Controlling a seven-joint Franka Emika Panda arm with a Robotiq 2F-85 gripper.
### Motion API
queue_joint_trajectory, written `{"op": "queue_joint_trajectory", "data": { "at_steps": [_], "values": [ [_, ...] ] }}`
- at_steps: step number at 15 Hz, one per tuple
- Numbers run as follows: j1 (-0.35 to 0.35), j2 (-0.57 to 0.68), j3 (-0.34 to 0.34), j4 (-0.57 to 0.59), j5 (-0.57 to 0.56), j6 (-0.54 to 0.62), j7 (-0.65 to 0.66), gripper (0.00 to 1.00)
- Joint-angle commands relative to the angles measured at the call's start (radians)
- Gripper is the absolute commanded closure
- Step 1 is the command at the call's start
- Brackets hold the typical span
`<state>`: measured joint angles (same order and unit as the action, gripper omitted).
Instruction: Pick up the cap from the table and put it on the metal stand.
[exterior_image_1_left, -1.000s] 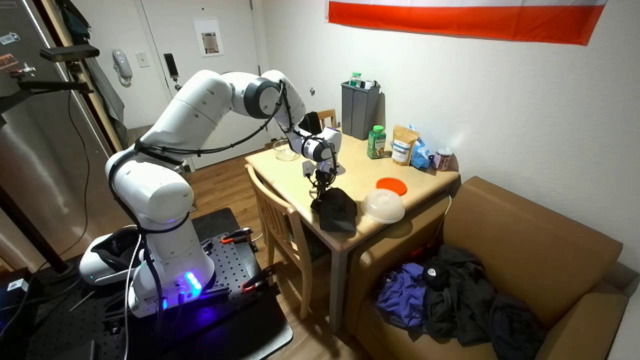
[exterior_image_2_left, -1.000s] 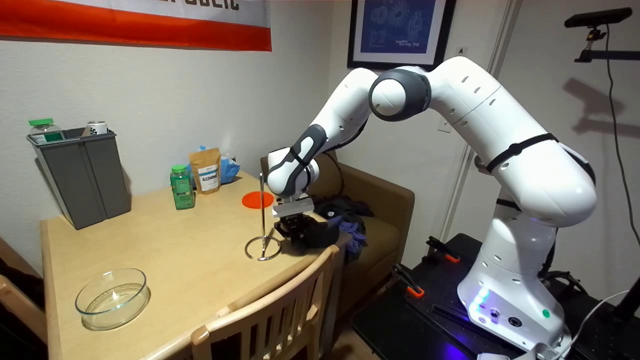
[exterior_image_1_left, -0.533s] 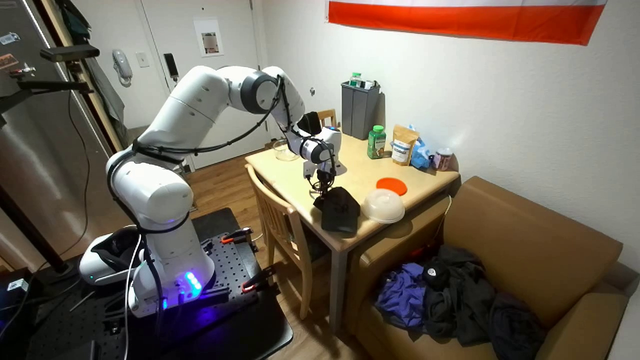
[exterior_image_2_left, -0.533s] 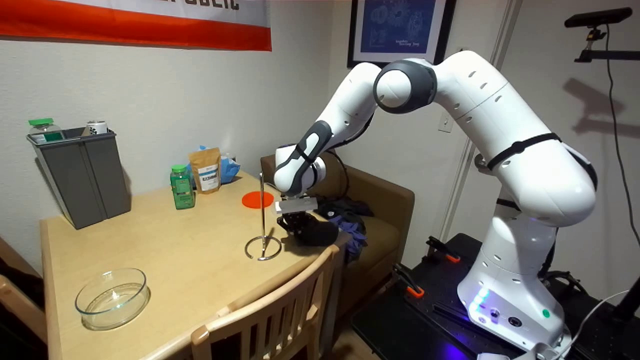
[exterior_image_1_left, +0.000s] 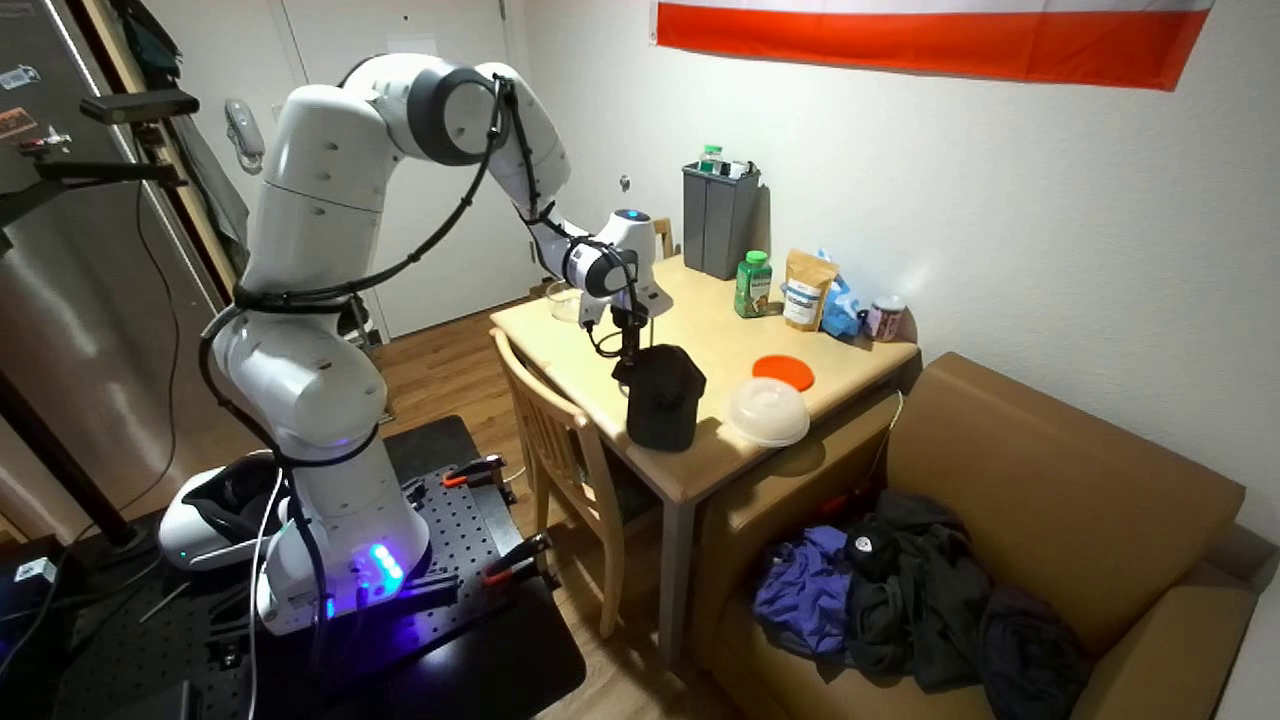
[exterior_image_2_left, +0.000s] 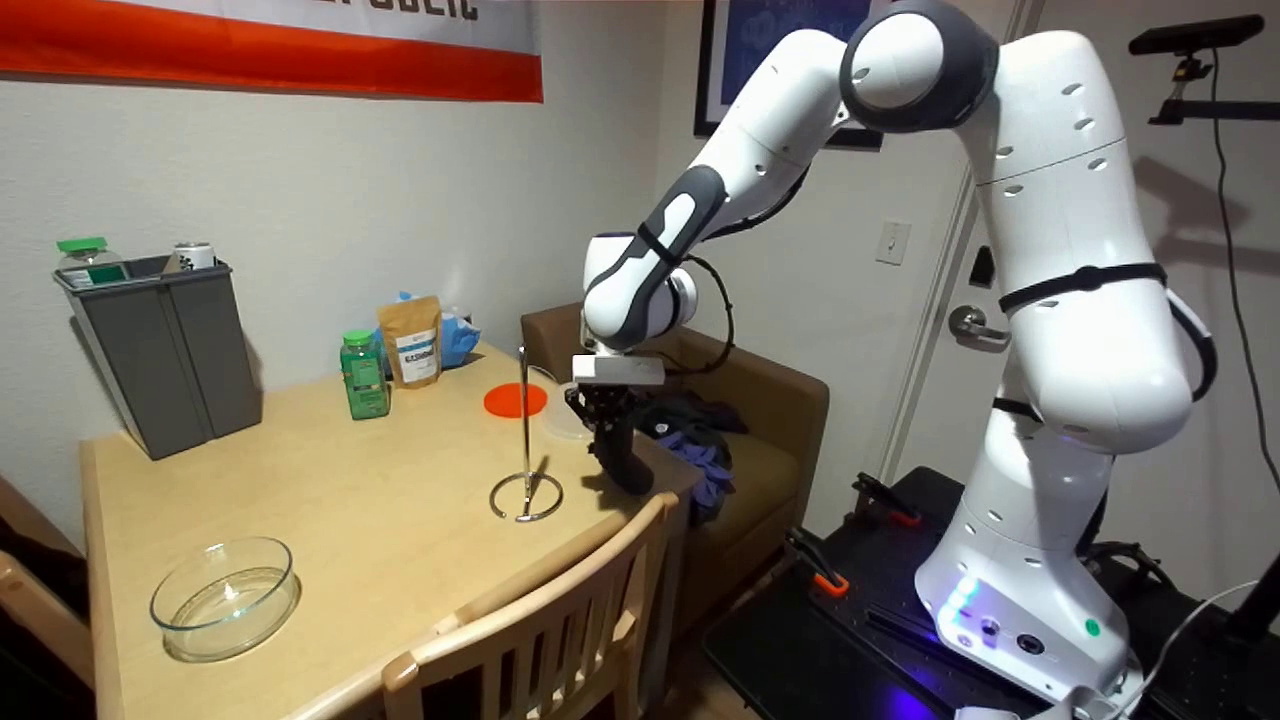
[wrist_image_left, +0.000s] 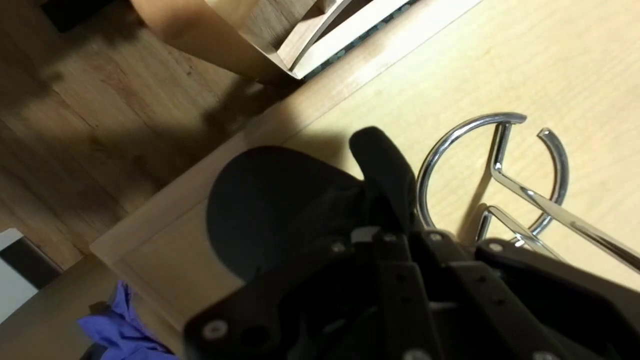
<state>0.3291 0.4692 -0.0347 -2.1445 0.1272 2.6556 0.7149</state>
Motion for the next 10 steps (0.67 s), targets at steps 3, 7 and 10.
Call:
{"op": "queue_joint_trajectory", "data": {
  "at_steps": [3, 7, 10],
  "values": [
    [0.015, -0.36, 0.009, -0.319, -0.055, 0.111, 0.091, 0.99],
    [-0.031, -0.523, 0.08, -0.395, -0.07, 0.132, 0.084, 0.99],
    [-0.065, -0.6, 0.147, -0.382, -0.11, 0.086, 0.098, 0.99]
  ]
}}
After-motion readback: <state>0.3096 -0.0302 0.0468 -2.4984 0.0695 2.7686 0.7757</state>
